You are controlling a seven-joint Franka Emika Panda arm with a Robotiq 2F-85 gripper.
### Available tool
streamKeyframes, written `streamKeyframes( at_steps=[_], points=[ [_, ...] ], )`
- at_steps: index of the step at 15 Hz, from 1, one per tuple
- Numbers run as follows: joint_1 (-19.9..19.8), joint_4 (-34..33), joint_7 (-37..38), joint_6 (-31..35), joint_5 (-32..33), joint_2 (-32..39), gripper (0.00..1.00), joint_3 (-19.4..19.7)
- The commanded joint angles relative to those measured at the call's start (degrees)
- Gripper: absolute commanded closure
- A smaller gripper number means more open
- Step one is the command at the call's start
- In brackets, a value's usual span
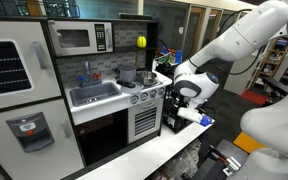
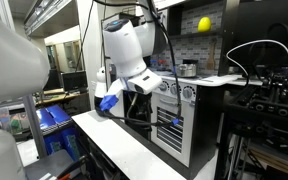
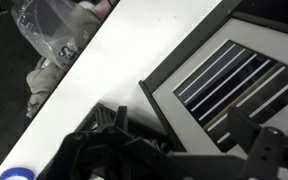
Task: Remove the lid from the sink and put it on the stove
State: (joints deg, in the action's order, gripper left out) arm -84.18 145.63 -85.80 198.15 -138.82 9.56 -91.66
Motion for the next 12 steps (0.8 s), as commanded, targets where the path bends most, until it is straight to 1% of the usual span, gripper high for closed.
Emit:
streamKeyframes(
  at_steps=[1,2,6,8,10,12],
  points=[
    [-0.83,-1.95,-0.67,-0.12,-0.83,-0.55,0.0,-1.6],
    [-1.15,-2.66,-1.18,-0.2,-0.99,-0.88,0.0,-2.33],
    [-3.77,-7.92,-1.98,-0.22,-1.31,-3.33,0.0,-7.55],
    [-4.93,-10.15,-2.4,-0.22,-1.29,-3.76,0.0,-9.53],
    [-5.8,-11.6,-3.4,-0.22,-1.2,-3.51,0.0,-10.95],
    [-5.84,-10.82,-7.19,-0.22,-1.55,-1.16,0.0,-11.37]
  ],
)
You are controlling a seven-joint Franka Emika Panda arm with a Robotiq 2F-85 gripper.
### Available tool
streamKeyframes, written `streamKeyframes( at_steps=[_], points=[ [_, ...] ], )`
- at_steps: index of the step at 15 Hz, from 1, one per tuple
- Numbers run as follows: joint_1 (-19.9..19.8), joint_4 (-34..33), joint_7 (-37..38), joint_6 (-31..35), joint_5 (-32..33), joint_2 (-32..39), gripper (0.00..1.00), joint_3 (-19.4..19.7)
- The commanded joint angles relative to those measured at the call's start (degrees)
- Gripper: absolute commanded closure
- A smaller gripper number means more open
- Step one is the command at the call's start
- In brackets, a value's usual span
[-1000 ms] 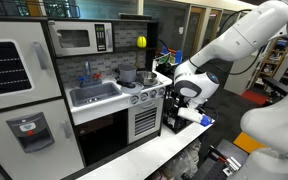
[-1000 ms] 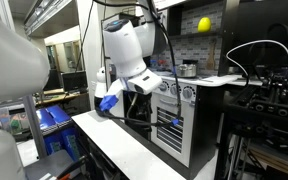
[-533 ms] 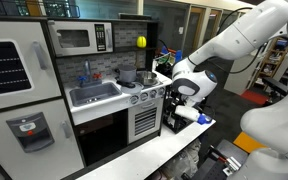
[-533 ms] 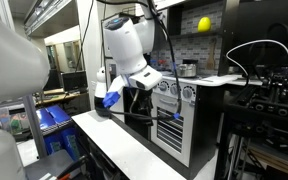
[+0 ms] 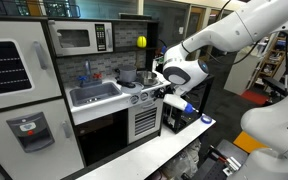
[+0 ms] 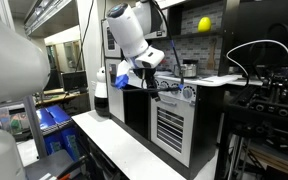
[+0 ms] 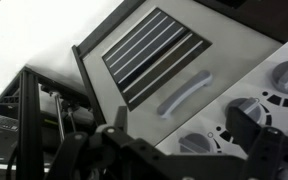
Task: Remove the lid from the sink and put it on the stove
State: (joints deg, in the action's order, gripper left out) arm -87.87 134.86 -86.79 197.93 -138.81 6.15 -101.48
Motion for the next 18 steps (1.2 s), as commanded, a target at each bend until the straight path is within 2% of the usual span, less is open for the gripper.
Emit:
streamKeyframes(
  at_steps=[1,12,13,14,15,16,18],
  points=[
    [-1.95,0.79,-8.7,0.0,-1.92,3.41,0.0,-1.4],
    [-2.45,1.4,-29.5,0.0,-9.83,0.23,0.0,-1.68],
    [-3.43,-0.35,-29.05,0.0,-10.57,-0.62,0.0,-2.36],
    [-5.62,-4.26,-23.94,-0.01,-12.95,-4.65,0.0,-3.68],
    [-5.84,-4.85,-23.14,-0.1,-14.28,-3.96,0.0,-3.38],
    [-6.25,-5.44,-16.92,-0.1,-10.73,-3.73,0.0,-3.83],
    [-7.3,-7.47,-10.14,-0.1,-10.26,-5.15,0.0,-4.41]
  ],
)
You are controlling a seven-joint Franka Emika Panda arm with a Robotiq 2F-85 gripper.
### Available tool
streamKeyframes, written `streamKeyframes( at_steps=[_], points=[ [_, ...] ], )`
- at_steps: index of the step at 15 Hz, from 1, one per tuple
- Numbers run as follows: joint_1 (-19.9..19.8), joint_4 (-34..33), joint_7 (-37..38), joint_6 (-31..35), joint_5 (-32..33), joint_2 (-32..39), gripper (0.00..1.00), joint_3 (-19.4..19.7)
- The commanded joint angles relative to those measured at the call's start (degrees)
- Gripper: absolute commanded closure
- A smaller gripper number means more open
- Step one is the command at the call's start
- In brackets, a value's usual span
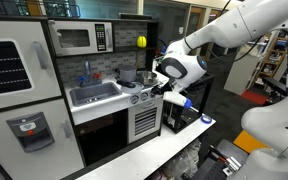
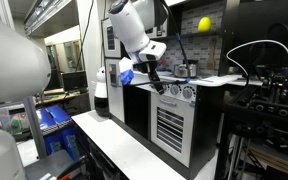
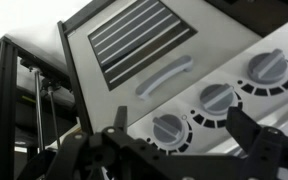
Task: Remove the lid from the sink and put it on the stove
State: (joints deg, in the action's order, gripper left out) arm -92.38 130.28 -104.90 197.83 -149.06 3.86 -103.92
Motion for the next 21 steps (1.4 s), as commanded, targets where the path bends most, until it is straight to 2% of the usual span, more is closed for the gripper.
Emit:
streamKeyframes(
  at_steps=[1,3,4,5,6,9,17,21],
  points=[
    [-2.91,-3.64,11.83,0.0,0.04,-4.18,0.0,-2.12],
    [-2.65,-4.66,19.54,0.0,0.11,-6.18,0.0,-1.91],
    [10.15,-5.03,24.98,0.0,1.72,-7.15,0.0,10.63],
    [0.4,-5.62,24.71,0.0,-2.92,-9.64,0.0,1.72],
    [3.76,-5.06,31.91,0.01,0.14,-10.5,0.0,4.32],
    [7.92,-4.02,44.47,0.02,0.22,-14.57,0.0,8.05],
    [26.09,5.32,76.68,0.16,0.2,-23.98,0.0,25.15],
    [30.21,10.85,89.58,0.18,0.19,-26.83,0.0,30.15]
  ],
)
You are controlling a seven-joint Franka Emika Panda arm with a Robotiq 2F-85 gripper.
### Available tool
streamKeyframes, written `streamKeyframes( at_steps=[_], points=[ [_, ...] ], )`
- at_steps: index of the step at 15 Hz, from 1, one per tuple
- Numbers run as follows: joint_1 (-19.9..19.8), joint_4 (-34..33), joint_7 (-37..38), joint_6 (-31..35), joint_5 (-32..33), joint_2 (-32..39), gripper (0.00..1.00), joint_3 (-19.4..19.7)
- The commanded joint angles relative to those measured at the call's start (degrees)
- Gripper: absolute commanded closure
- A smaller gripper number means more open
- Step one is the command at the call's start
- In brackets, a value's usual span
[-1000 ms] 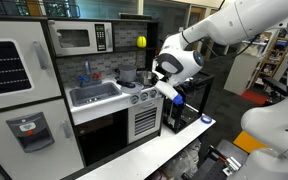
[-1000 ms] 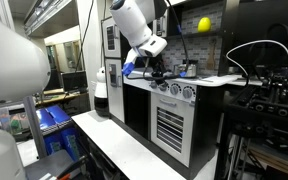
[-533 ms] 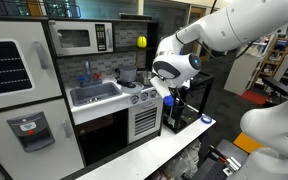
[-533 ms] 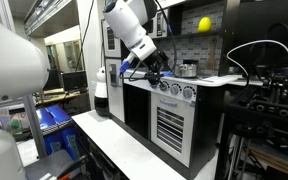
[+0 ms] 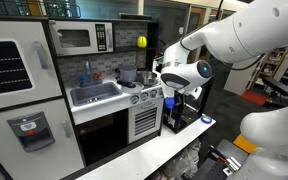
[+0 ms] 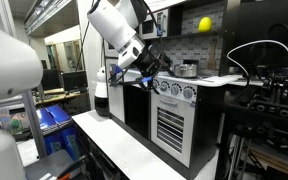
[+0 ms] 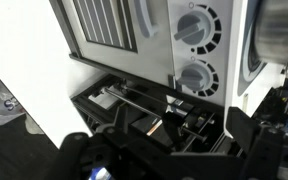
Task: Remove the lid from the sink and put it on the stove
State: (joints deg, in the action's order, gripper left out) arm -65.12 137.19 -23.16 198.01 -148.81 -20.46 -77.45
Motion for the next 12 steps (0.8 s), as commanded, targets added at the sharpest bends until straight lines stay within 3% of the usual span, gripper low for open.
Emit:
streamKeyframes(
  at_steps=[1,7,12],
  points=[
    [3.25,5.14,10.84,0.0,-0.05,-3.07,0.0,4.4],
    [1.08,10.33,26.97,0.0,-0.14,-4.95,0.0,6.02],
    [-2.76,13.11,40.64,0.0,-0.13,-5.94,0.0,4.54]
  ],
)
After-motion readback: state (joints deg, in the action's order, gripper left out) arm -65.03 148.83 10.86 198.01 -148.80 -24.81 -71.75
